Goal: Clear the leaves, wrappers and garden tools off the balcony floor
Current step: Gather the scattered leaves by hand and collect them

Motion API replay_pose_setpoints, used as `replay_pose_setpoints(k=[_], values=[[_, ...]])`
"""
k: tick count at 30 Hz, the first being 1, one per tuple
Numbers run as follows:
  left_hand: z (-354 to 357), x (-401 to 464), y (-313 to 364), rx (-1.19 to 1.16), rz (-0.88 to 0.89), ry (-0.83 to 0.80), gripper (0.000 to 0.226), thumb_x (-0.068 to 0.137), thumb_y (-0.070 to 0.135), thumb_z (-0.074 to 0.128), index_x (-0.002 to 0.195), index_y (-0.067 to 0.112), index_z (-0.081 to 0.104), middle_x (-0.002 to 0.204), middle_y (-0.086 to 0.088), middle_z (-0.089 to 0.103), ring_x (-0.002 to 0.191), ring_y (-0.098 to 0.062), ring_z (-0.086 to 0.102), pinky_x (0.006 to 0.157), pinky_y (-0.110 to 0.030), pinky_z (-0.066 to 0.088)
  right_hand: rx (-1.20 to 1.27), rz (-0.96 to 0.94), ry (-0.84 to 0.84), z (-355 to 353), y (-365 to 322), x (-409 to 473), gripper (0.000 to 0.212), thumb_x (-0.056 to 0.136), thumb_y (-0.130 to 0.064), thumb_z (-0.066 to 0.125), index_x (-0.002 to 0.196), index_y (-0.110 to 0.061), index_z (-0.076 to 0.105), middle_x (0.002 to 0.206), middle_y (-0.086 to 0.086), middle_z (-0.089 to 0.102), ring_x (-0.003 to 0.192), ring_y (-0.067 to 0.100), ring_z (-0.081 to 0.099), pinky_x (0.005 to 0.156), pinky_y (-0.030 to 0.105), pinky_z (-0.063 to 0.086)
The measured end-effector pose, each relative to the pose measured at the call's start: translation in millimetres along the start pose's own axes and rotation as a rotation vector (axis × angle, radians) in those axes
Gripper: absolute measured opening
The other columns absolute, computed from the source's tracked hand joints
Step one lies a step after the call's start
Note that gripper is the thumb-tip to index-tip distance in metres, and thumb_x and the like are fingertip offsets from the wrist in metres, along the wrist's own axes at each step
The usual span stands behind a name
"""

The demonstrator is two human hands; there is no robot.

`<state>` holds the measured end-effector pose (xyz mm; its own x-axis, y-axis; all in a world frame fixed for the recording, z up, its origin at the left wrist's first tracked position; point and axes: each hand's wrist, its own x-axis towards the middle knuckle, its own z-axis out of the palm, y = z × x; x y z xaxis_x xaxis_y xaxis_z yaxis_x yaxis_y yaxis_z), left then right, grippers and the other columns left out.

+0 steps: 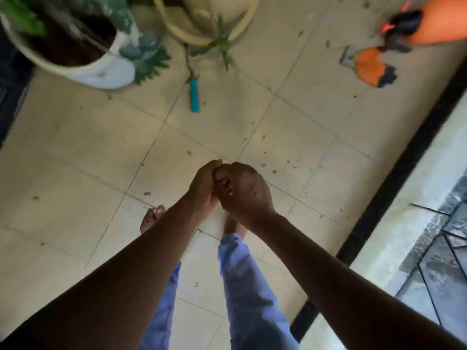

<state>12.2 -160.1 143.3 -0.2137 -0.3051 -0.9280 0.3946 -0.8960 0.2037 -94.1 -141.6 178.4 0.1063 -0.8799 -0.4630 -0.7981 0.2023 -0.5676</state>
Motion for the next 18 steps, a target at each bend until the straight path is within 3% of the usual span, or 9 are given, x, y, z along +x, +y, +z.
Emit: replay_pose_setpoints(k=[3,7,10,14,18], values=[[44,-9,4,0.047,-0.003,-0.001,0.030,0.104,0.024,0.042,0.081,0.013,0.059,0.076,-0.006,0.060,0.076,-0.019,0.059,0.069,-0.029,0.047,0.006,0.014,0.029,-40,13,-2,0.019,0.084,-0.019,0.056,0.091,-0.025,0.072,0.089,-0.003,0.066,0.084,0.020,0.063,0.065,0.034,0.054],[99,-10,11,0.093,0.017,0.049,0.038,0.105,0.022,0.048,0.073,0.017,0.067,0.064,-0.001,0.067,0.061,-0.011,0.066,0.055,-0.022,0.052,0.064,0.035,0.111,-102,41,7,0.022,0.087,-0.017,0.059,0.104,-0.025,0.071,0.096,-0.005,0.068,0.088,0.017,0.065,0.071,0.037,0.057],[132,0,21,0.039,-0.035,0.117,0.029,0.105,0.024,0.052,0.082,0.010,0.064,0.075,-0.008,0.066,0.071,-0.019,0.063,0.062,-0.030,0.055,0.052,0.046,0.165,-145,67,28,0.021,0.090,-0.018,0.062,0.107,-0.027,0.069,0.098,-0.008,0.068,0.087,0.013,0.066,0.073,0.035,0.058],[178,19,44,0.036,-0.072,0.129,0.033,0.105,0.024,0.051,0.078,0.007,0.060,0.068,-0.008,0.058,0.062,-0.018,0.056,0.049,-0.024,0.053,0.041,0.106,0.208,-192,98,66,0.019,0.091,-0.018,0.063,0.107,-0.026,0.070,0.099,-0.007,0.069,0.086,0.012,0.067,0.075,0.036,0.058],[217,38,70,0.156,-0.033,0.071,0.024,0.102,0.028,0.057,0.084,0.014,0.061,0.073,-0.005,0.058,0.063,-0.016,0.054,0.054,-0.026,0.046,0.101,0.170,0.273,-231,122,105,0.016,0.089,-0.021,0.065,0.104,-0.027,0.070,0.095,-0.008,0.069,0.082,0.012,0.067,0.073,0.031,0.056]])
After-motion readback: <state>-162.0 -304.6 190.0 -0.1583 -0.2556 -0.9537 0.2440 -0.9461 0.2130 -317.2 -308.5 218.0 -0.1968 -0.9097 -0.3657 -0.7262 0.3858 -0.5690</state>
